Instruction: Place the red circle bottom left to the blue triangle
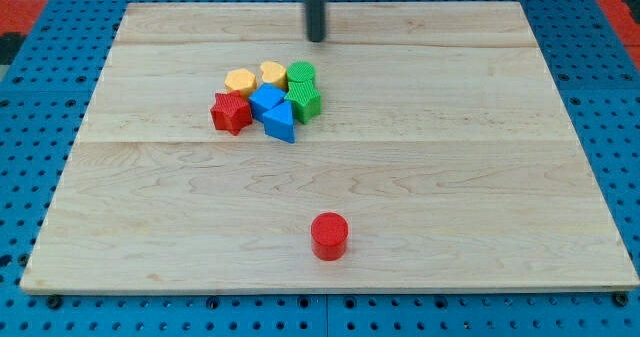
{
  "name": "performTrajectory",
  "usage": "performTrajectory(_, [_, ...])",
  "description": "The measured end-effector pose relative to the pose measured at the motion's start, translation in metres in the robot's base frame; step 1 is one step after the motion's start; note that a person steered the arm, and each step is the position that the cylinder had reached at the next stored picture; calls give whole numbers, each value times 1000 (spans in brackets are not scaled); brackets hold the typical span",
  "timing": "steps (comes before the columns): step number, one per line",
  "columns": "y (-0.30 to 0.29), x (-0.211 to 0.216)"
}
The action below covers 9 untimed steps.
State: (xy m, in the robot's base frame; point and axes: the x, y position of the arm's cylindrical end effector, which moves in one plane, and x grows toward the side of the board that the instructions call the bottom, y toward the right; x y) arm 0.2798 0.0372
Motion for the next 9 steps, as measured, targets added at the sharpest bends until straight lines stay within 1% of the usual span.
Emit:
performTrajectory(1, [52,129])
performTrajectory(2, [52,230])
performTrajectory(3, [55,278])
performTrajectory(4, [2,321])
performTrajectory(5, [-27,299])
performTrajectory(6, [-46,258])
performTrajectory(7, [-79,265])
performTrajectory(8, [-84,237])
performTrajectory(9, [-98,244])
